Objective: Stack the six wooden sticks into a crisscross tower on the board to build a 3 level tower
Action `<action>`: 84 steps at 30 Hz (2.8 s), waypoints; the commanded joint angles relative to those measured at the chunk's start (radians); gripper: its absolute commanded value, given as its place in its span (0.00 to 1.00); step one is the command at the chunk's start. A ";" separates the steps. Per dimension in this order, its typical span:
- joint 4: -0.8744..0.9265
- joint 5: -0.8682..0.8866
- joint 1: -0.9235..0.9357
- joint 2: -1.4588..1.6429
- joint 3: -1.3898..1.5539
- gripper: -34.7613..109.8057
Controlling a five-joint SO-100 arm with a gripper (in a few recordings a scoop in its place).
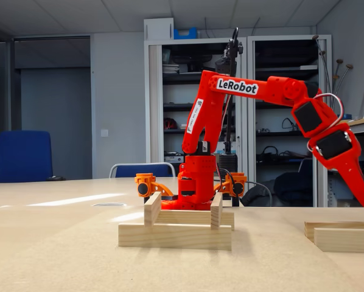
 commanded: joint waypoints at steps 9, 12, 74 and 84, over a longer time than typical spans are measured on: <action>-0.104 0.006 0.000 0.017 0.100 0.31; -0.117 0.008 0.002 0.006 0.104 0.31; 0.563 0.040 0.009 -0.018 -0.465 0.24; 0.716 -0.207 0.186 0.267 -0.308 0.24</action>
